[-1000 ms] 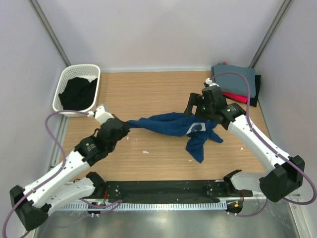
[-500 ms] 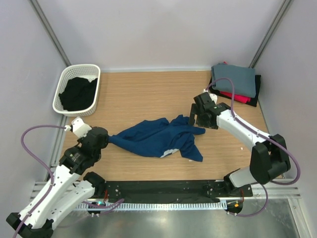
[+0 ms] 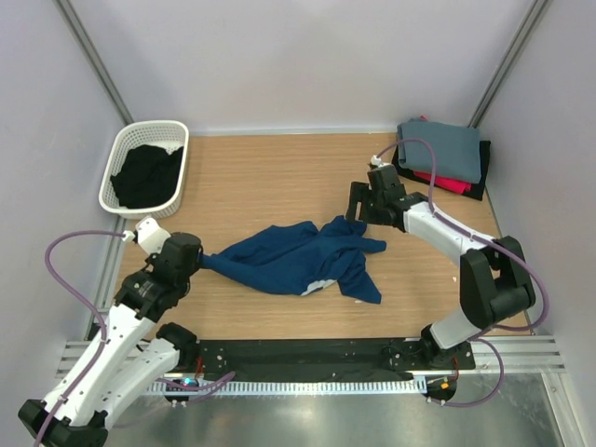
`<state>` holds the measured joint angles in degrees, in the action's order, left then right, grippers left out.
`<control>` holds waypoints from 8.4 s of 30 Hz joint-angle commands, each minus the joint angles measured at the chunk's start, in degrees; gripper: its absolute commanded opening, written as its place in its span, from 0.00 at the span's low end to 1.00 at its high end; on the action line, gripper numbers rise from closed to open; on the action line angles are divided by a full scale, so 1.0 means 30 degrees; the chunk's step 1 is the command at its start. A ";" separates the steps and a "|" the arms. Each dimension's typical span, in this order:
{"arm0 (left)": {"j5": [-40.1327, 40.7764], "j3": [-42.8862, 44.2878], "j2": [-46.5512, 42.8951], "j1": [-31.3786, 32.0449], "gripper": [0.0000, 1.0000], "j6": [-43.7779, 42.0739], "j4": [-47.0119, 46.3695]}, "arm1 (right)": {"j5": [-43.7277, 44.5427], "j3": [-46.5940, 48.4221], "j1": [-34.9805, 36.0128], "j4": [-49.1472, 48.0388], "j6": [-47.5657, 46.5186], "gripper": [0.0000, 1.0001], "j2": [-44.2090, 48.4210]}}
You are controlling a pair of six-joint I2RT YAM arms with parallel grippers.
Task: Fold and stack the t-shirts
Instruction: Flatten the tshirt out
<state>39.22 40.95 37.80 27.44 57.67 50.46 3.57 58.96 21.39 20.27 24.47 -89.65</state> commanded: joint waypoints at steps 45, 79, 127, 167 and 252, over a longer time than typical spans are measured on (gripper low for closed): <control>-0.2111 0.8374 0.2104 -0.1295 0.00 -0.9605 -0.6678 | -0.1338 0.4630 0.0576 -0.3390 -0.2206 0.01 0.4272; -0.7335 1.7043 0.2932 -0.1266 0.00 -1.3369 -0.5445 | 0.2500 0.4583 0.0635 0.3246 -0.0628 0.01 0.7094; -0.2703 -0.0085 0.0207 -0.3551 0.00 -0.5424 -0.9642 | 0.8505 0.3661 2.6085 0.7037 0.7337 0.76 -0.3160; -0.4867 0.5120 0.3097 -0.3581 0.00 -0.7414 -0.9144 | 1.3687 0.3372 2.5130 0.9621 0.9484 0.01 0.3712; -1.1581 3.3870 0.7175 -0.3610 0.00 -1.5970 -0.1878 | 0.3727 2.4147 -0.0127 0.8916 -0.6808 0.01 0.9198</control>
<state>4.19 142.56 57.80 17.06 10.31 43.79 13.28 132.55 21.61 46.46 5.06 -61.36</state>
